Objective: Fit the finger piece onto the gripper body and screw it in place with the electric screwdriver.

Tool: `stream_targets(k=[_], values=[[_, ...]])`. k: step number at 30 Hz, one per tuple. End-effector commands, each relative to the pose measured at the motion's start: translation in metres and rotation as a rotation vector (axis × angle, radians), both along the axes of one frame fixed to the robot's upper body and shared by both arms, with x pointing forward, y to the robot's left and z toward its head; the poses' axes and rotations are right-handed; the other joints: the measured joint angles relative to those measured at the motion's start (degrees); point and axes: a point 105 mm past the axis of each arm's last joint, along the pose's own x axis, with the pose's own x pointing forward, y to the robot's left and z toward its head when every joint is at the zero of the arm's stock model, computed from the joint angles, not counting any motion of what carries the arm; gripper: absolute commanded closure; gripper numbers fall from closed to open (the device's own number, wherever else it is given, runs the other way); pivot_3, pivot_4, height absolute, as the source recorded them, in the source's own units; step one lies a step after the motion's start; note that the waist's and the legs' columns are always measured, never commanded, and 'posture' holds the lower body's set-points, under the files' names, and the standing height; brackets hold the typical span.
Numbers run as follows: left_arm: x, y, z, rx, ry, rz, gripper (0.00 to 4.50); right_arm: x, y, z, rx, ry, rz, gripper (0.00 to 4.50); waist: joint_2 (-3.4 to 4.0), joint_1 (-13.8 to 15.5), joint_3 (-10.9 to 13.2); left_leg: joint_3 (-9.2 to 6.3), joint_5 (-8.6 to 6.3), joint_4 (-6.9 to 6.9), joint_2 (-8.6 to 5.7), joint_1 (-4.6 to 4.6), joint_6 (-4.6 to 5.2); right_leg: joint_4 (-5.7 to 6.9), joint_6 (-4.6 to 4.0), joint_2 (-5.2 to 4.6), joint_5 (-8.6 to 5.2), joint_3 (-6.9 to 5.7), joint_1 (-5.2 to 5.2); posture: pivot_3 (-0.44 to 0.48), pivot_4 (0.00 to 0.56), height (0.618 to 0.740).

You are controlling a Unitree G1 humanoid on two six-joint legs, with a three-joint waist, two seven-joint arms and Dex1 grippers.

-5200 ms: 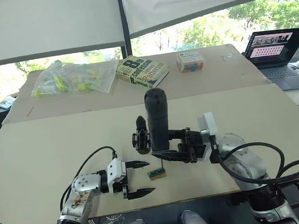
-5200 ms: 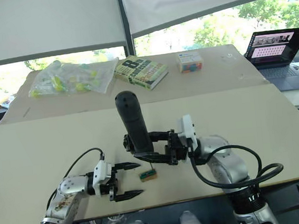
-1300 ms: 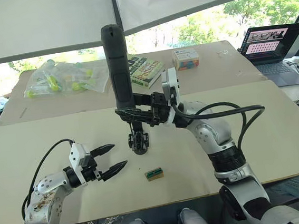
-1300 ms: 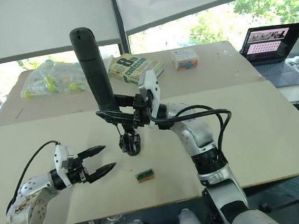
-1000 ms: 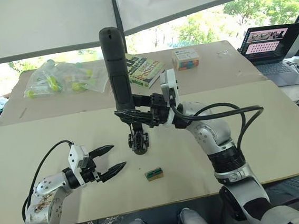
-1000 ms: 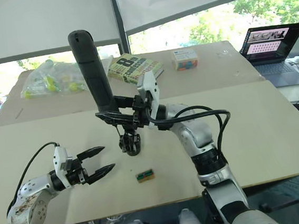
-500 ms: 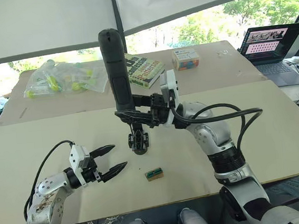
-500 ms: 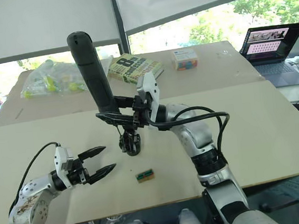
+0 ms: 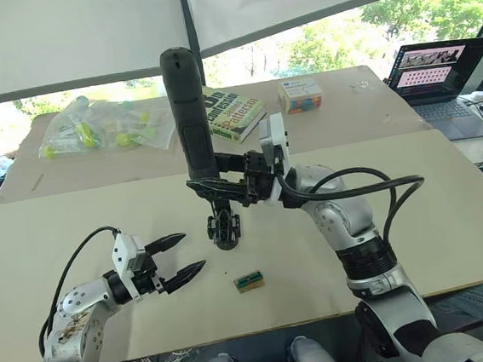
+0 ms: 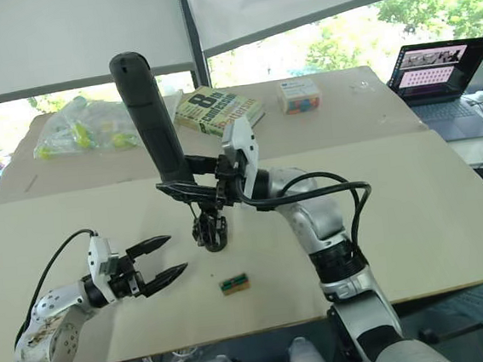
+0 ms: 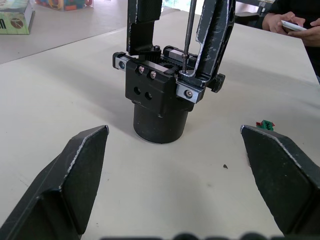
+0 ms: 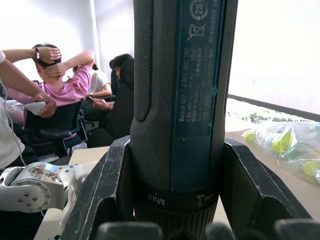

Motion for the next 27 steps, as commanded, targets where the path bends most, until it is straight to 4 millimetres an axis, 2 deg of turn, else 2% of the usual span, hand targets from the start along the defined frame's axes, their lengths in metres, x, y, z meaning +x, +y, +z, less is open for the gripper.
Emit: stream_targets(k=[1,16,27], values=[[0.001,-0.003,0.009,0.004,-0.041,-0.012,0.00,-0.006,-0.001,0.013,0.040,-0.055,0.017,2.55,0.00,0.0,0.0,0.00,0.00,0.00,0.00,0.00,0.00,0.00,0.00,0.00,0.00,0.00,0.00,0.000,0.150,0.740],[0.009,-0.012,0.002,0.021,-0.033,-0.015,0.00,-0.001,-0.002,0.009,0.031,-0.054,0.001,2.55,0.00,0.0,0.0,0.00,0.00,0.01,0.00,0.03,0.00,0.00,-0.03,-0.02,0.02,-0.10,0.04,0.000,0.150,0.740],[0.037,-0.016,-0.021,0.088,-0.018,0.022,0.00,0.000,-0.002,0.007,0.027,-0.057,-0.002,2.55,-0.01,0.1,0.0,0.00,0.00,0.02,0.01,0.07,-0.01,0.02,-0.09,-0.06,0.06,-0.32,0.04,0.000,0.150,0.740]])
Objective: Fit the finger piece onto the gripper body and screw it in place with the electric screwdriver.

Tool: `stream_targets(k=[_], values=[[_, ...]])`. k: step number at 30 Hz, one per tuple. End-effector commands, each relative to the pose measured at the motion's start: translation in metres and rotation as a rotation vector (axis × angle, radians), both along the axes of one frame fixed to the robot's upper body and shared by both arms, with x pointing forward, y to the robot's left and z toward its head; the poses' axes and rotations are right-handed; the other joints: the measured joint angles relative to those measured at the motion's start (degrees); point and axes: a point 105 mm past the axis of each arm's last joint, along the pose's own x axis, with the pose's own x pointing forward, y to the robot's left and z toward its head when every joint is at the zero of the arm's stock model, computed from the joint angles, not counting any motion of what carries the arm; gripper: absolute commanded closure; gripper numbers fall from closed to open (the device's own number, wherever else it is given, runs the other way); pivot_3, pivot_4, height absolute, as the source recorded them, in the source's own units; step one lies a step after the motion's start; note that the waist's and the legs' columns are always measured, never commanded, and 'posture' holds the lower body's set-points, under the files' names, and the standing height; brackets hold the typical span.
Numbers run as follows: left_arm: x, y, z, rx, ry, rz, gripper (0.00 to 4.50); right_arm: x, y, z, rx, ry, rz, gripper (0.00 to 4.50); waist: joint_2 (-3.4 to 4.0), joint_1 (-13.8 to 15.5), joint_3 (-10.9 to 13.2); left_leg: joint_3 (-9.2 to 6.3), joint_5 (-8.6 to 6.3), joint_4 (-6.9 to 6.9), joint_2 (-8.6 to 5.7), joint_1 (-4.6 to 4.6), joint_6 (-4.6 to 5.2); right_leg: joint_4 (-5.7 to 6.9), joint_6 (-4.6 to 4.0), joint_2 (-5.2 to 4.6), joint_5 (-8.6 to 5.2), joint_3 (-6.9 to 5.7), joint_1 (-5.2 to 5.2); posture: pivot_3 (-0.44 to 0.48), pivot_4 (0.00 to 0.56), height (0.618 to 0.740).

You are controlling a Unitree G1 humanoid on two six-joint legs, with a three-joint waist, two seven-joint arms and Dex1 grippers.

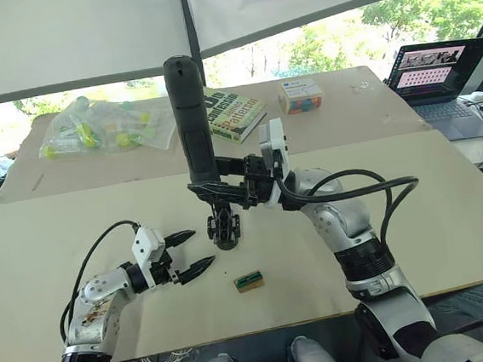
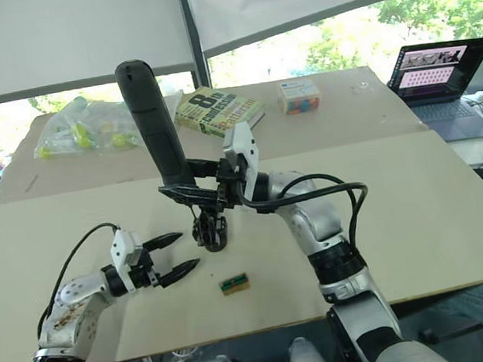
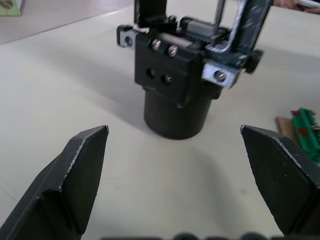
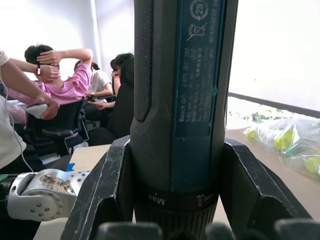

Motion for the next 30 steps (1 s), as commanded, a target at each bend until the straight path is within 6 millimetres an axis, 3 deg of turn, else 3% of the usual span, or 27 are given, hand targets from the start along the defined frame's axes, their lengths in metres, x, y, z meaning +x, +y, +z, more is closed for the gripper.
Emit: stream_targets(k=[1,14,30], values=[[0.010,-0.005,-0.002,0.014,-0.031,-0.003,0.00,-0.004,0.000,0.013,0.030,-0.058,0.005,2.55,-0.01,0.0,0.0,0.00,0.00,0.00,0.00,0.00,0.00,0.00,0.00,0.00,0.00,-0.02,0.00,0.000,0.150,0.740],[0.015,-0.026,-0.014,0.013,-0.019,-0.102,0.00,-0.005,0.000,0.012,0.024,-0.061,0.002,2.55,0.02,0.5,-0.1,0.00,0.01,0.07,-0.02,0.08,-0.01,0.03,-0.01,-0.04,0.00,-0.05,0.11,0.000,0.150,0.740],[0.020,-0.046,0.002,-0.001,-0.039,-0.156,0.00,-0.006,-0.001,0.011,0.025,-0.060,0.001,2.55,0.01,0.3,-0.1,-0.01,0.01,0.08,-0.02,0.08,0.00,0.06,0.00,-0.02,0.01,-0.05,0.11,0.000,0.150,0.740]])
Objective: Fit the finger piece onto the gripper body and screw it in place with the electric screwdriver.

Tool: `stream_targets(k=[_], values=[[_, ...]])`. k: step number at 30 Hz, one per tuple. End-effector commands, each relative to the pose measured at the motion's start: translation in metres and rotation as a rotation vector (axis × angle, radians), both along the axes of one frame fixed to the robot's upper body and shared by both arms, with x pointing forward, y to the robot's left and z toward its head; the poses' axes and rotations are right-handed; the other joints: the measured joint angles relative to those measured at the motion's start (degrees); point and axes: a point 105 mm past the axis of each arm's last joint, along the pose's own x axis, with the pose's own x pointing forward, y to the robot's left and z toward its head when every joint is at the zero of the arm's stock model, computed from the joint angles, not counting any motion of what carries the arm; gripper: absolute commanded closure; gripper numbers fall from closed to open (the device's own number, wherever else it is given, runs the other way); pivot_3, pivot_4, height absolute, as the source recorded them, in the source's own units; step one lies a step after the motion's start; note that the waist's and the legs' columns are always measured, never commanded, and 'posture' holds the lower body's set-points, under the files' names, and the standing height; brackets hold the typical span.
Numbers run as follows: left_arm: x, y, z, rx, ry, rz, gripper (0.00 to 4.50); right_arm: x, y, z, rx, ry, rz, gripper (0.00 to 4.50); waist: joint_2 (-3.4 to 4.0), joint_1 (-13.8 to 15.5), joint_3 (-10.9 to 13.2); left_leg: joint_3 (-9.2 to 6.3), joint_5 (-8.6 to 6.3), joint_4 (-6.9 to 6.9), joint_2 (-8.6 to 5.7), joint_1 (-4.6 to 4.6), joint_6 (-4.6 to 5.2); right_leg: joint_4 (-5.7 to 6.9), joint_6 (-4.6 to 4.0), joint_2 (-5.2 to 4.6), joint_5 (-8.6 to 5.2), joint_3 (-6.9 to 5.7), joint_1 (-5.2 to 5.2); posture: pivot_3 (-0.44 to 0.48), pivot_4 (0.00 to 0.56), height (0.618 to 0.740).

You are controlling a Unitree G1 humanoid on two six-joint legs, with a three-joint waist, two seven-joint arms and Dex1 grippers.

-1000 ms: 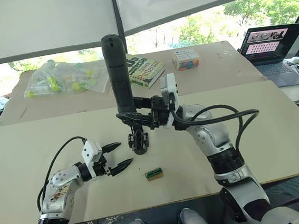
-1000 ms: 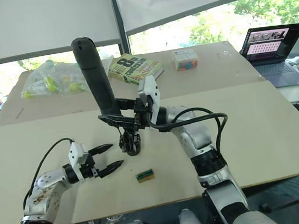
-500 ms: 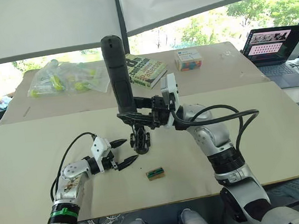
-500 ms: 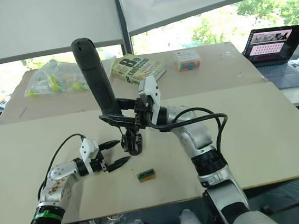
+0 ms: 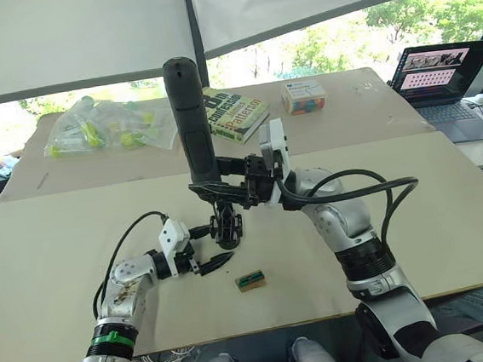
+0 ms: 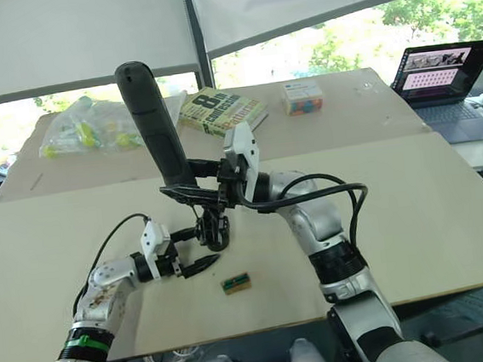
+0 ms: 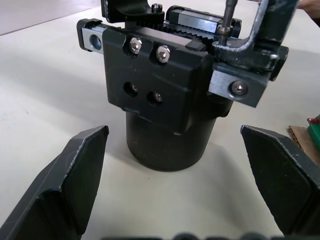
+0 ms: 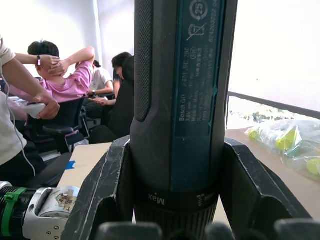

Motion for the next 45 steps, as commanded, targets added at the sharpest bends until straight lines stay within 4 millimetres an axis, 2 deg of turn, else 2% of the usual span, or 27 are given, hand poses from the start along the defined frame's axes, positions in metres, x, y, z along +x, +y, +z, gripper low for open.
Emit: stream_targets(k=[1,11,25,28,29,45], values=[[0.003,-0.011,0.011,0.001,-0.038,-0.027,0.00,-0.007,0.000,0.011,0.034,-0.054,0.009,2.55,0.00,0.0,0.0,0.00,0.00,0.00,0.00,0.00,0.00,-0.01,0.00,0.00,0.00,0.00,0.00,0.000,0.150,0.740],[0.010,-0.014,0.013,0.026,-0.049,-0.013,0.00,-0.008,0.000,0.010,0.034,-0.051,0.007,2.55,0.00,-0.3,0.0,0.00,0.00,-0.01,0.01,-0.01,0.00,0.00,0.00,0.02,0.00,0.00,-0.03,0.000,0.150,0.740],[0.009,-0.017,0.012,0.035,-0.025,-0.022,0.00,-0.009,0.001,0.010,0.036,-0.047,0.006,2.55,0.00,-0.3,0.0,0.00,0.00,0.00,0.01,-0.02,0.00,0.00,0.00,0.01,0.00,0.00,-0.03,0.000,0.150,0.740],[0.009,-0.018,0.011,0.040,-0.024,-0.019,0.78,-0.009,0.001,0.009,0.036,-0.045,0.007,2.55,0.00,-0.3,0.0,0.00,0.00,0.00,0.01,-0.02,0.00,0.00,0.00,0.01,0.00,0.00,-0.03,0.000,0.150,0.740],[0.009,-0.018,0.010,0.042,-0.023,-0.017,1.20,-0.009,0.001,0.009,0.036,-0.044,0.007,2.55,0.00,-0.3,0.0,0.00,0.00,0.00,0.01,-0.02,0.00,0.00,0.00,0.01,0.00,0.00,-0.03,0.000,0.150,0.740],[0.009,-0.017,0.004,0.067,-0.024,-0.008,1.20,-0.010,0.002,0.007,0.031,-0.038,0.007,2.55,-0.01,-0.3,0.0,0.00,0.00,0.00,0.00,0.00,0.00,0.01,0.00,0.01,0.00,0.00,-0.01,0.000,0.150,0.740]])
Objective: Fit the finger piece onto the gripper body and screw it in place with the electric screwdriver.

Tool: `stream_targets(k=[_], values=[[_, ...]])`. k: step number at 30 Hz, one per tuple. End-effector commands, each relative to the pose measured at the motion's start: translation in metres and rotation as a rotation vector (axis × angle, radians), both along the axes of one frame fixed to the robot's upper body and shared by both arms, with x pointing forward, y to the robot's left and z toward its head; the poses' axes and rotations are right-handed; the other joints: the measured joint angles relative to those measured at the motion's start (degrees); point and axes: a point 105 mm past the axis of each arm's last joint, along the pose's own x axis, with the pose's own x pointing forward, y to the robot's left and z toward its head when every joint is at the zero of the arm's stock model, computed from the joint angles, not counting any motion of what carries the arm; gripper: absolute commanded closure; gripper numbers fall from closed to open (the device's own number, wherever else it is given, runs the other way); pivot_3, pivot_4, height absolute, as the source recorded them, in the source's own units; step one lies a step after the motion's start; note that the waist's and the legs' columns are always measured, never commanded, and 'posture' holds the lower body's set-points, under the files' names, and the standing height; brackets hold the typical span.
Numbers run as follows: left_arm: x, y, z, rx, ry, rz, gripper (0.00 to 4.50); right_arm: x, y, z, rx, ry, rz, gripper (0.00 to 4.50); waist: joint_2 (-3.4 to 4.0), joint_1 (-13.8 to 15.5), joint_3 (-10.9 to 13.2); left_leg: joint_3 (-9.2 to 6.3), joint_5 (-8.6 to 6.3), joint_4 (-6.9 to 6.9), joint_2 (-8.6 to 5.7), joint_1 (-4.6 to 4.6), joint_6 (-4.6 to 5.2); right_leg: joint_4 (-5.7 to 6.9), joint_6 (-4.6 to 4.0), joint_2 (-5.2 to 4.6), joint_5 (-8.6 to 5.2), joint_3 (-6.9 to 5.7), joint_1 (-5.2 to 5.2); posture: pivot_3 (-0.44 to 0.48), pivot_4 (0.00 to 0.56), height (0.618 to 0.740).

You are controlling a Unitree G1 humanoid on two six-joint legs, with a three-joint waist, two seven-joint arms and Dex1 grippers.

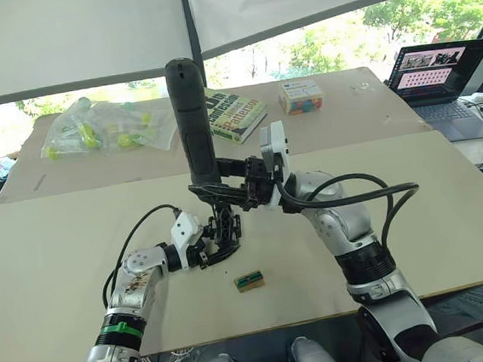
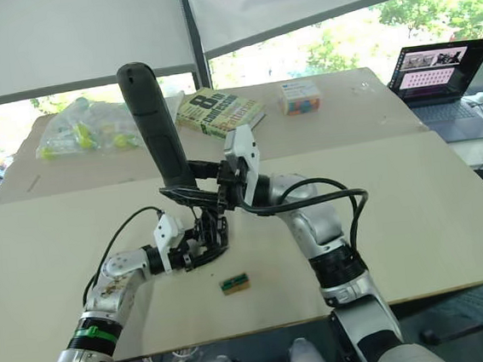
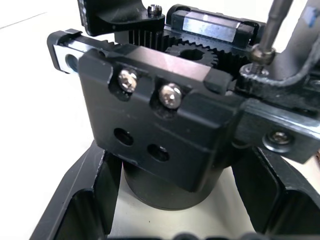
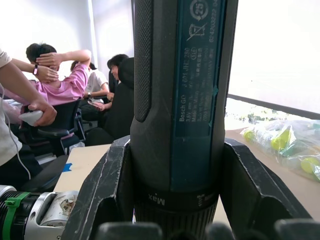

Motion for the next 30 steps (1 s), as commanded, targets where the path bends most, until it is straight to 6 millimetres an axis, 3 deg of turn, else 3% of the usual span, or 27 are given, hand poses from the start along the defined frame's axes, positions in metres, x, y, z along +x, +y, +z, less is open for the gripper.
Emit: stream_targets(k=[1,4,20,30], values=[[0.000,-0.003,0.003,0.007,-0.021,-0.012,1.46,-0.007,0.002,0.008,0.019,-0.039,0.015,2.55,0.00,0.0,0.0,0.00,0.00,0.00,0.00,0.00,0.00,0.00,0.00,0.00,0.00,0.00,0.00,0.000,0.150,0.740],[0.000,-0.003,0.002,0.007,-0.020,-0.012,2.15,-0.006,0.002,0.005,0.012,-0.040,0.013,2.55,0.00,0.0,0.0,0.00,0.00,0.00,0.00,0.00,0.00,0.00,0.00,0.00,0.00,0.00,0.00,0.000,0.150,0.740],[-0.001,-0.003,-0.001,0.022,-0.026,-0.014,2.15,-0.003,0.003,-0.008,-0.034,-0.031,-0.008,2.55,-0.01,0.0,0.0,0.00,0.00,0.00,0.00,0.02,0.00,0.00,0.00,0.00,0.00,0.00,0.02,0.000,0.150,0.740],[-0.002,-0.003,-0.002,0.020,-0.019,-0.010,2.15,0.004,0.001,-0.036,-0.135,0.050,-0.043,2.55,-0.01,0.0,-0.2,0.00,0.00,-0.01,0.00,0.13,0.00,0.00,0.00,0.00,0.00,0.00,0.11,0.000,0.150,0.740]])
